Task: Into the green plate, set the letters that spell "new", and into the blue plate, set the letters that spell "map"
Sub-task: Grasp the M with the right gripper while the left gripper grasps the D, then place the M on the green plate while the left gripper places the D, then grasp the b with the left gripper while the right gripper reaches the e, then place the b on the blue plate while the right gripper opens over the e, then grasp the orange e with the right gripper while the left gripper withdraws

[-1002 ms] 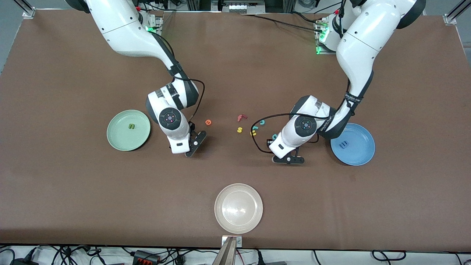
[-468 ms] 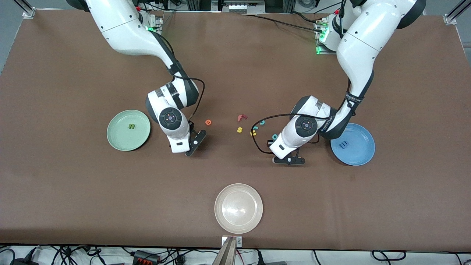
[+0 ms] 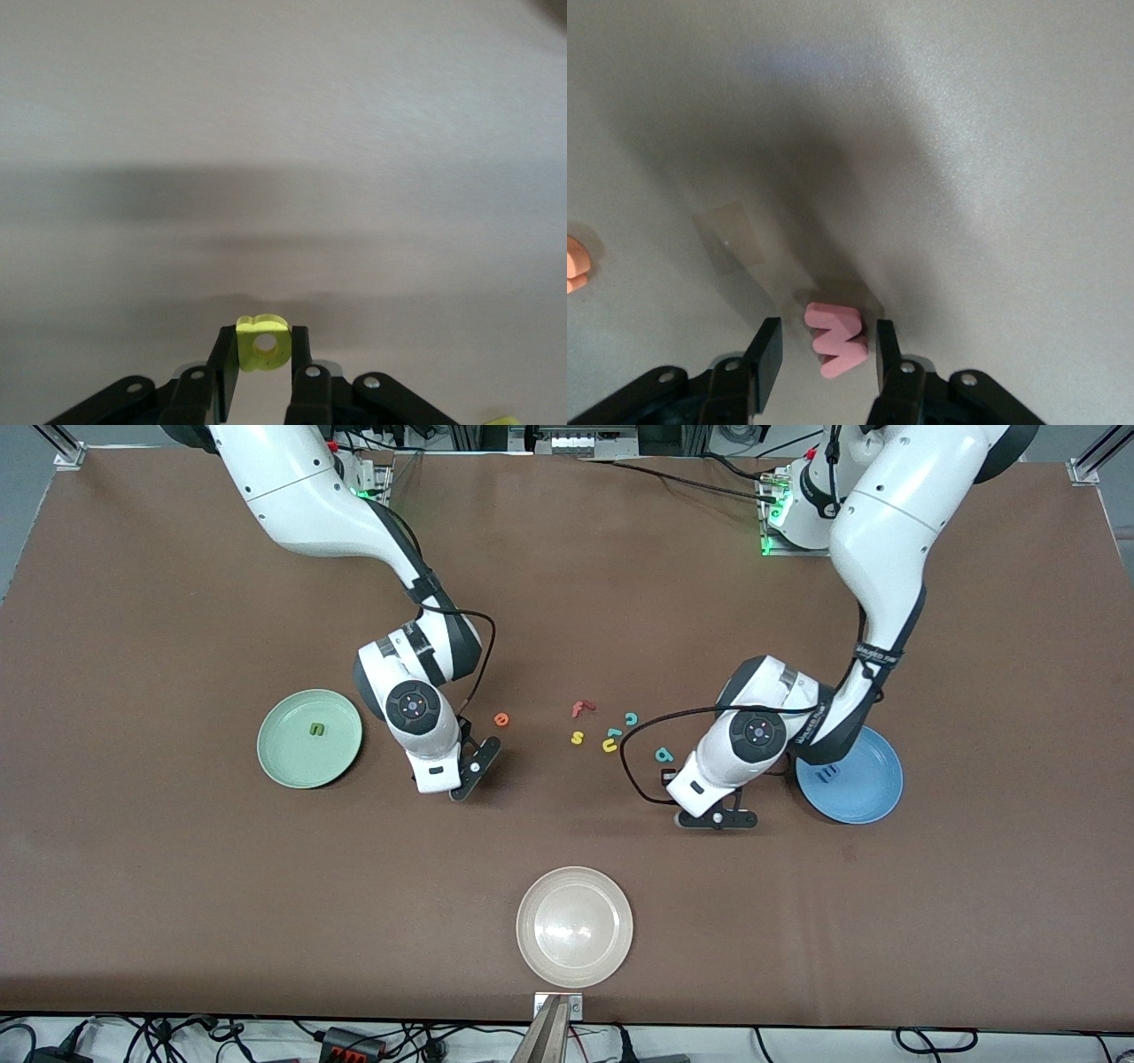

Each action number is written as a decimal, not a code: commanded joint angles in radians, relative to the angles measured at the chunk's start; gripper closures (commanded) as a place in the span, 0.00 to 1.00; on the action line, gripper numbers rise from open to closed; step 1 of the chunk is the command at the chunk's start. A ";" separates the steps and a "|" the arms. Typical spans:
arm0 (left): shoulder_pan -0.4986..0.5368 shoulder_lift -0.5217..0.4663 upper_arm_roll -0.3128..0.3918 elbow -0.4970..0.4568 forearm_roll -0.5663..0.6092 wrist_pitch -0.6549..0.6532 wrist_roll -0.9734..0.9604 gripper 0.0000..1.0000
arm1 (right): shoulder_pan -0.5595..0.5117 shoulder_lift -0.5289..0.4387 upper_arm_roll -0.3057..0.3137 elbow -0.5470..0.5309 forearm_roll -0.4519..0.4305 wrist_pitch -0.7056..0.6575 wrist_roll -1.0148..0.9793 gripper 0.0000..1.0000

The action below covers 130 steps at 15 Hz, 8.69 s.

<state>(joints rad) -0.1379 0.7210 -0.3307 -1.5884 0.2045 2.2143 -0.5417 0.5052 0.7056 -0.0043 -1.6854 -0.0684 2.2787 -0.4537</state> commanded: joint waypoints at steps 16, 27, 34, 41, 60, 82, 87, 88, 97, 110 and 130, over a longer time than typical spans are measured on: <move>0.336 -0.100 -0.002 -0.062 0.036 -0.222 0.564 0.85 | -0.002 -0.003 0.001 -0.014 -0.040 0.042 -0.019 0.67; 0.402 -0.087 -0.002 -0.150 0.036 -0.117 0.583 0.83 | -0.019 -0.107 -0.011 -0.007 -0.036 -0.079 -0.005 0.88; 0.399 -0.087 -0.004 -0.147 0.036 -0.123 0.580 0.00 | -0.169 -0.178 -0.013 -0.028 -0.037 -0.267 -0.002 0.88; 0.389 -0.136 -0.083 -0.142 0.035 -0.177 0.498 0.00 | -0.293 -0.255 -0.013 -0.137 -0.036 -0.311 -0.014 0.88; 0.143 0.005 -0.211 -0.148 0.021 0.093 -0.567 0.01 | -0.297 -0.251 -0.010 -0.340 -0.024 -0.056 0.058 0.00; 0.112 0.057 -0.200 -0.142 0.035 0.114 -0.600 0.86 | -0.119 -0.276 0.001 -0.163 0.212 -0.182 0.325 0.25; 0.123 0.012 -0.202 -0.114 0.055 -0.003 -0.589 0.86 | -0.042 -0.209 0.000 -0.083 0.214 -0.177 0.385 0.34; 0.127 0.006 -0.206 -0.102 0.068 -0.042 -0.589 0.86 | -0.019 -0.195 0.000 -0.071 0.213 -0.173 0.409 0.35; 0.236 -0.083 -0.212 -0.007 0.072 -0.346 -0.192 0.86 | 0.130 -0.098 -0.002 -0.040 0.202 -0.059 0.699 0.36; 0.532 -0.087 -0.205 -0.027 0.073 -0.360 0.485 0.86 | 0.171 -0.043 -0.009 -0.042 0.160 -0.007 0.831 0.37; 0.640 -0.034 -0.197 -0.182 0.168 -0.105 0.597 0.00 | 0.199 -0.018 -0.026 -0.039 0.078 -0.004 0.900 0.43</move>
<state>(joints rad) 0.4917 0.6971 -0.5197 -1.7600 0.3505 2.1031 0.0465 0.6889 0.6722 -0.0194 -1.7441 0.0368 2.2728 0.4139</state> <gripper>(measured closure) 0.604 0.432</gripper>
